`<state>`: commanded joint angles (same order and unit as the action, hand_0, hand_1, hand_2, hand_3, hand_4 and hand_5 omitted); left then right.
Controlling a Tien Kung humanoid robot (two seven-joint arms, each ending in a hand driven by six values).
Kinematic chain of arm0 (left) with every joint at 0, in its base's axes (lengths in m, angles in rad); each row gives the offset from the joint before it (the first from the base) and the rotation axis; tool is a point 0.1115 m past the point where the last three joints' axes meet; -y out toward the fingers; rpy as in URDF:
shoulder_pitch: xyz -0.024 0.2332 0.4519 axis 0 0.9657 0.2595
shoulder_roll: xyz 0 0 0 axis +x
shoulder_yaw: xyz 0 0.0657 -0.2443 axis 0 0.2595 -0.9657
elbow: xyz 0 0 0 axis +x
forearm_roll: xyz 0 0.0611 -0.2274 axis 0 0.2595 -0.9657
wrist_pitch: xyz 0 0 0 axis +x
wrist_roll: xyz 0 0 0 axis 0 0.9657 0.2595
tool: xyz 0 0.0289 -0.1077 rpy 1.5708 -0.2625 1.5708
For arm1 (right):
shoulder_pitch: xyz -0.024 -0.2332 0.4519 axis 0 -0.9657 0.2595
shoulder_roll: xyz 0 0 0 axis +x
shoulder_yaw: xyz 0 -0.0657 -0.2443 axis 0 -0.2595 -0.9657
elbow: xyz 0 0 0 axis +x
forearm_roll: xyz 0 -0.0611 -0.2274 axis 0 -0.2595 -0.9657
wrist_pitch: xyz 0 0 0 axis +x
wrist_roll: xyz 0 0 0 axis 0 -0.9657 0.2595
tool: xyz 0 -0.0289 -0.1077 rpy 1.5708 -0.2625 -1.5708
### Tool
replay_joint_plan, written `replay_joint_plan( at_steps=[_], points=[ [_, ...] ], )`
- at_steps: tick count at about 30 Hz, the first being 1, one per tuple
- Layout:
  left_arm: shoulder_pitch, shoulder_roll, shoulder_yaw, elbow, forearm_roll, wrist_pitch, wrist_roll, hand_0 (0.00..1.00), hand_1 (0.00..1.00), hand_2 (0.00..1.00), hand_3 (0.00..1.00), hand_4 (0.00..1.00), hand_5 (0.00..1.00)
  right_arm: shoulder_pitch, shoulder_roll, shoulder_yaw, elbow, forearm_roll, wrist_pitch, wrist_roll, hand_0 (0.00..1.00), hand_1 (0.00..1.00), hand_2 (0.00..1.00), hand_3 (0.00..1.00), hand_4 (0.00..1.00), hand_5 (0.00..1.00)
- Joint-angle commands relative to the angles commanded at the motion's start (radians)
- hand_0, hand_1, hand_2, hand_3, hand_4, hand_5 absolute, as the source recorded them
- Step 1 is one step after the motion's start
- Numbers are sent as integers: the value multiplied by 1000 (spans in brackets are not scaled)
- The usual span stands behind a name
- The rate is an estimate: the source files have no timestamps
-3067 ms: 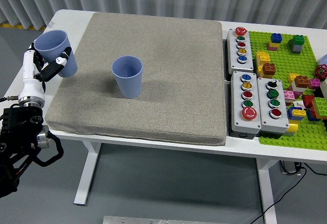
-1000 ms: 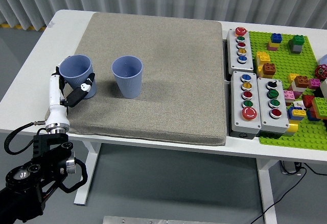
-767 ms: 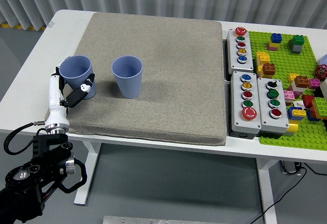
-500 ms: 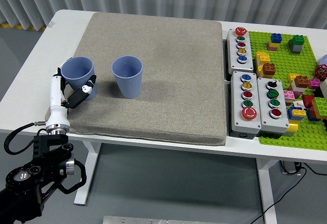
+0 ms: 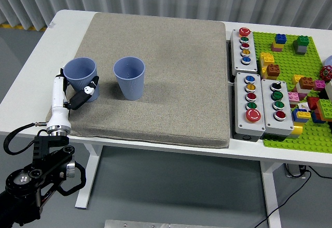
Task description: Pick cup pour cup place
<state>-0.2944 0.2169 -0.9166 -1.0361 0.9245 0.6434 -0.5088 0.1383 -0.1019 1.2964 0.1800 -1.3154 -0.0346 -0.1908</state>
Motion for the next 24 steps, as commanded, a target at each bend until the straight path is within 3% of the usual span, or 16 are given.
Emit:
replay_joint_plan(
  at_steps=[2, 24],
  points=[
    [3, 2, -4, -11, 21, -7, 9, 770, 748, 856, 998, 857, 312, 1, 0, -1, 0, 2, 0, 0, 697, 697, 628, 611, 178, 306],
    [26, 14, -22, -44, 78, -28, 34, 791, 775, 876, 998, 910, 353, 5, -1, 0, 0, 4, -2, 0, 696, 697, 627, 611, 179, 305]
  ],
)
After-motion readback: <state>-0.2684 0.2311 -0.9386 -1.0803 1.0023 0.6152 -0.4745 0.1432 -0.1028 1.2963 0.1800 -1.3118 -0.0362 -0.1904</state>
